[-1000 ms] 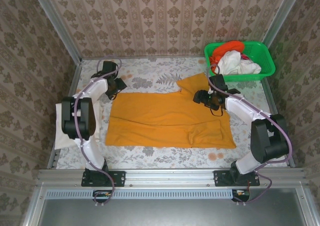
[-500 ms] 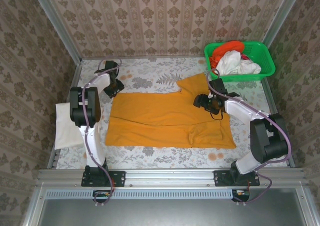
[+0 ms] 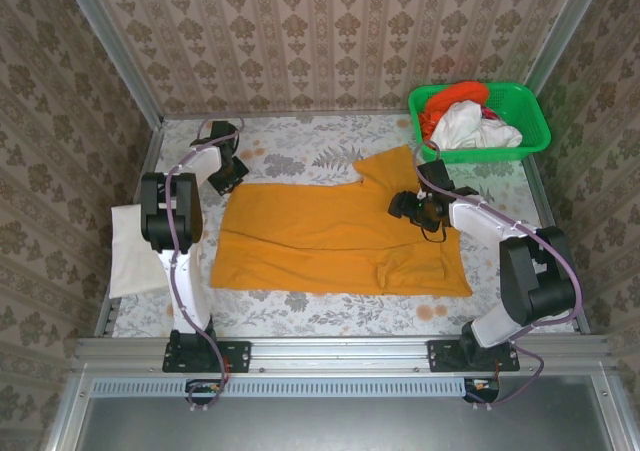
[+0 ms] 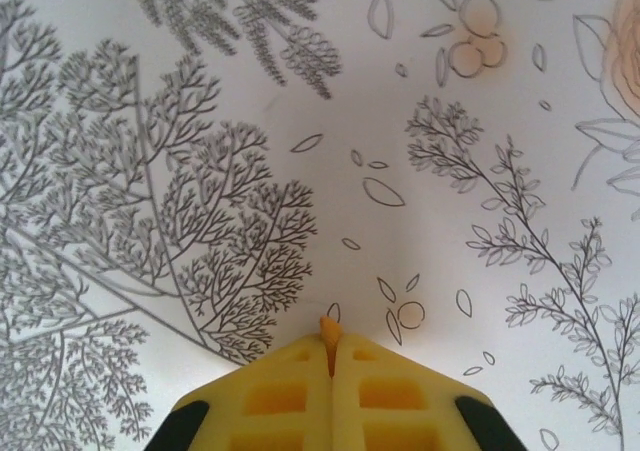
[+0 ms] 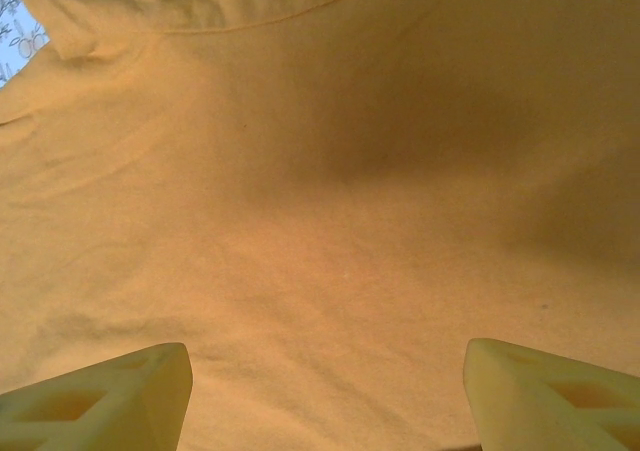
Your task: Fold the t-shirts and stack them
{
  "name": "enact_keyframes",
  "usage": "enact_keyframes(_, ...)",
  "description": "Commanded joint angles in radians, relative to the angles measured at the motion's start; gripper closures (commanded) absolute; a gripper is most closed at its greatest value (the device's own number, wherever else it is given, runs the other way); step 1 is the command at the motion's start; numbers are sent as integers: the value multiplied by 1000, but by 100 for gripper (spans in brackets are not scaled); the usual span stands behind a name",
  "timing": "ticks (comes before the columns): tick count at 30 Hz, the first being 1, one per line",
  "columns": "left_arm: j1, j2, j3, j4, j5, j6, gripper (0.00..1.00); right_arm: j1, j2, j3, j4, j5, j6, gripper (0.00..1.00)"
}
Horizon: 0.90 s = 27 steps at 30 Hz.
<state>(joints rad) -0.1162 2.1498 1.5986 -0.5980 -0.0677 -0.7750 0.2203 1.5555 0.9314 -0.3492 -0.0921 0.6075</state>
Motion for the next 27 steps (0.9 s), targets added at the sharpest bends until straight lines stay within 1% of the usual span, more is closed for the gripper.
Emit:
enact_keyframes(1,5,-5,-5,-20,17,25,100,-4,33,101,-46,146,-58,27)
enact_keyframes(3,6,-28,-25,-16,16,39,100,-4,72,167,-87,225,-105,30)
enact_keyframes(5,7,-50,-48,-9,13,51,100,-3,106,202,-101,249,-136,33)
enact_keyframes(7,9,-67,-72,2,9,58,100,-4,159,234,-119,228,-151,36)
enact_keyframes(11,10,-76,-90,1,10,62,100,19,239,264,-127,94,-141,37)
enact_keyframes(14,11,-97,-120,10,4,64,100,79,256,258,-151,89,-165,37)
enact_keyframes(17,17,-102,-145,26,-4,68,100,140,272,236,-202,161,-190,37)
enact_keyframes(20,25,-94,-147,13,3,78,100,161,255,170,-223,170,-166,38)
enact_keyframes(23,28,-116,-180,1,-2,84,100,183,195,83,-239,182,-139,39)
enact_keyframes(27,42,-167,-287,19,25,72,100,198,110,-17,-280,190,-106,39)
